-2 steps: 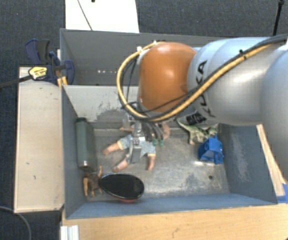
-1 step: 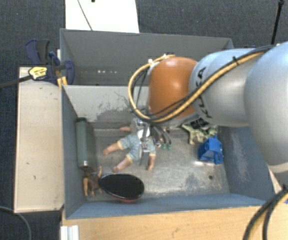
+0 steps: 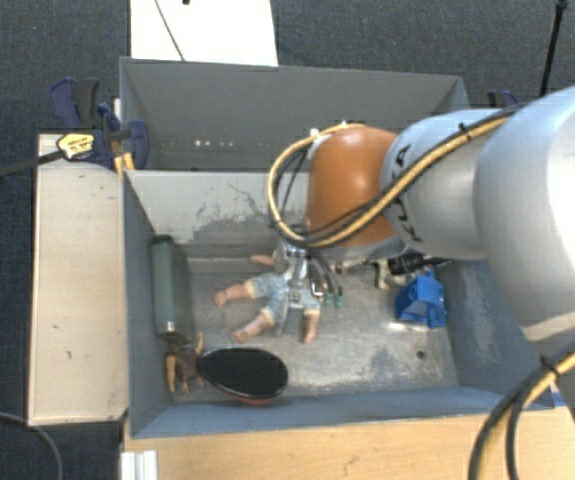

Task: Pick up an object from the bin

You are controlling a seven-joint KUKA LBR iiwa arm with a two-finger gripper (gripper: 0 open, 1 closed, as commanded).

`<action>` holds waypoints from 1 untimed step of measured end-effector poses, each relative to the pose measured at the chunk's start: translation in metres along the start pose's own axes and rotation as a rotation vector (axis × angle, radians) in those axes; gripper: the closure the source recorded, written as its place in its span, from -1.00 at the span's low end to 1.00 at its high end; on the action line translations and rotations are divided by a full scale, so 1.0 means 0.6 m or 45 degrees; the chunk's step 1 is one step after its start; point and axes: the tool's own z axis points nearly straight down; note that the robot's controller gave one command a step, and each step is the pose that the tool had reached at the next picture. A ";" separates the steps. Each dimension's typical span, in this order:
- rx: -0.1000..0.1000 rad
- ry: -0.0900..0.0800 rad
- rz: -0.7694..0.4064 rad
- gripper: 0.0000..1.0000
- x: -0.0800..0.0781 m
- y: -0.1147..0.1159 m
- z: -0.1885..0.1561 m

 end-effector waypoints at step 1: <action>0.003 -0.005 -0.182 -1.00 0.003 0.015 -0.001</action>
Offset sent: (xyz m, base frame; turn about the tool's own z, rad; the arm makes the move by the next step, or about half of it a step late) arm 0.0000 0.0000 0.0000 0.0000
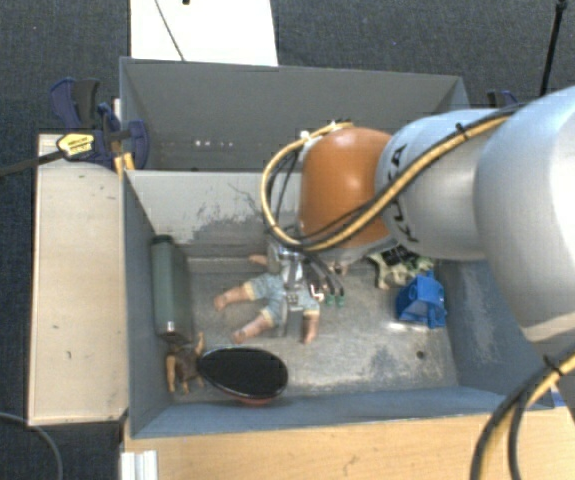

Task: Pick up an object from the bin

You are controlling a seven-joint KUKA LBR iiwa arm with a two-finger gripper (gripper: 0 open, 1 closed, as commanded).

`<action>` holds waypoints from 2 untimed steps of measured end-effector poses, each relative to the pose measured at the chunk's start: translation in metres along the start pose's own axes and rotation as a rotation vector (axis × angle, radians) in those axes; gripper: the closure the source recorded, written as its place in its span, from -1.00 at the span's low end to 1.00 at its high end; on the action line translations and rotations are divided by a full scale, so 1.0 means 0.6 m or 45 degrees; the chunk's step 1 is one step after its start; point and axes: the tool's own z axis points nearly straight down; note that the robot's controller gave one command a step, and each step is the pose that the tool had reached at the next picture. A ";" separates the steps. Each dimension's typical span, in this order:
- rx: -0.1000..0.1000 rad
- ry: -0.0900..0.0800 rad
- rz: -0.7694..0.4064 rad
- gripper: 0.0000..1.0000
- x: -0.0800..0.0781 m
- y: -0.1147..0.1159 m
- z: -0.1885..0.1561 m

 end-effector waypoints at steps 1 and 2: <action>-0.006 0.001 0.150 -1.00 -0.002 -0.008 -0.001; -0.001 -0.007 0.003 1.00 -0.003 -0.001 -0.004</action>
Offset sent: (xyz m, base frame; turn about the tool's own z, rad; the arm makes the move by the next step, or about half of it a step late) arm 0.0000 0.0000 0.0000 0.0000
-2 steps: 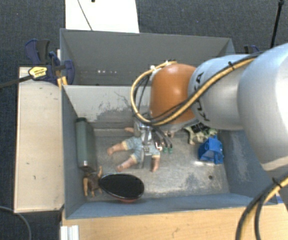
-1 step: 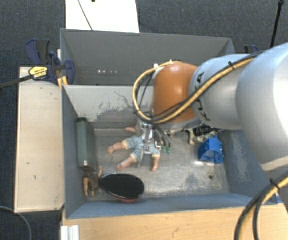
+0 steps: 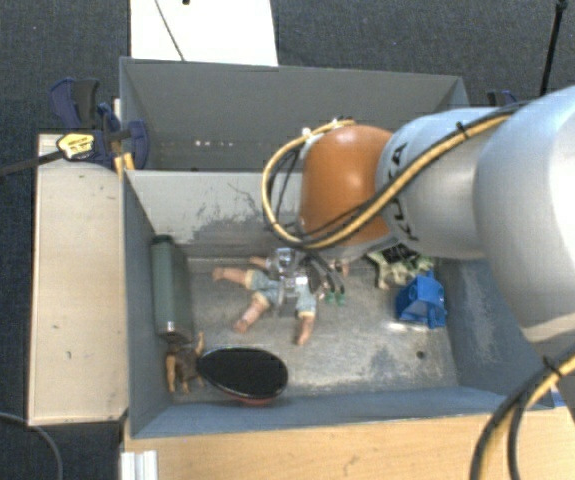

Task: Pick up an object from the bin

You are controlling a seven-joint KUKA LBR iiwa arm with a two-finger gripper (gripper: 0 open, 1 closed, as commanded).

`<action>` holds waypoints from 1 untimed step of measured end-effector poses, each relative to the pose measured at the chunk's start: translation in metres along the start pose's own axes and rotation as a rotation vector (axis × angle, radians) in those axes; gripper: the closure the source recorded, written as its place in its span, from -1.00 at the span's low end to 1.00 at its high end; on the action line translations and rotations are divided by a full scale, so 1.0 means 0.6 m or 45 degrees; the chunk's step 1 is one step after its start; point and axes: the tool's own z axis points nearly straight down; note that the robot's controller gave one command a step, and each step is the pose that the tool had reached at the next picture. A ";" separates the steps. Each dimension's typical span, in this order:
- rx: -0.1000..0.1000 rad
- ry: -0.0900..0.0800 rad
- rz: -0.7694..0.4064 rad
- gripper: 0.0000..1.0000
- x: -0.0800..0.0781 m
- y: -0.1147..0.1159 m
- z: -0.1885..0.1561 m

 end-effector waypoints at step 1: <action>0.000 0.000 0.001 1.00 0.000 0.000 0.000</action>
Offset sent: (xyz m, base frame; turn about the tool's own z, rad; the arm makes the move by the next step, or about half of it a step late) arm 0.0000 0.0000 0.0531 0.0000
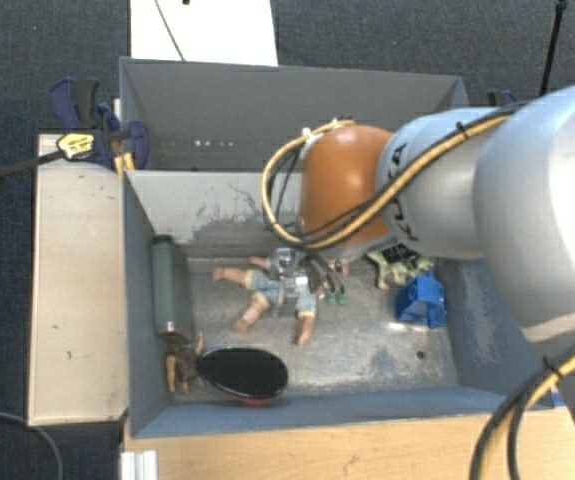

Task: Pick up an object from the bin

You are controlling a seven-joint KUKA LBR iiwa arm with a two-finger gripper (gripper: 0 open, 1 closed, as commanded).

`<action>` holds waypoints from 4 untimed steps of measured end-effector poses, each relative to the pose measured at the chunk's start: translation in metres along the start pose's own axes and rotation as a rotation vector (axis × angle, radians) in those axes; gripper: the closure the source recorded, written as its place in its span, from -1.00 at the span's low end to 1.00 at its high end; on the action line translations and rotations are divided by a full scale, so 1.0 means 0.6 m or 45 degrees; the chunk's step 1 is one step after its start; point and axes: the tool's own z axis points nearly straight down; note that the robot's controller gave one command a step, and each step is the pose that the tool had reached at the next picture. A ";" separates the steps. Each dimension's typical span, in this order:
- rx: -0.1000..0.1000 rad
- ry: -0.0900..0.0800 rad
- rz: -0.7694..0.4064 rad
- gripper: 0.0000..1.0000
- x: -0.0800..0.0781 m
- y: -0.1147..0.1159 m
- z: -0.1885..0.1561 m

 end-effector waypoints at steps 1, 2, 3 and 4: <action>0.000 0.005 0.001 1.00 0.002 0.000 -0.008; 0.000 0.011 0.002 1.00 0.004 0.000 -0.036; 0.000 0.008 0.001 1.00 0.002 0.000 -0.062; 0.000 0.011 0.003 1.00 0.002 0.000 -0.088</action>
Offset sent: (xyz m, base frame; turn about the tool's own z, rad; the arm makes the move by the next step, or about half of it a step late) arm 0.0002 0.0001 0.0023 0.0000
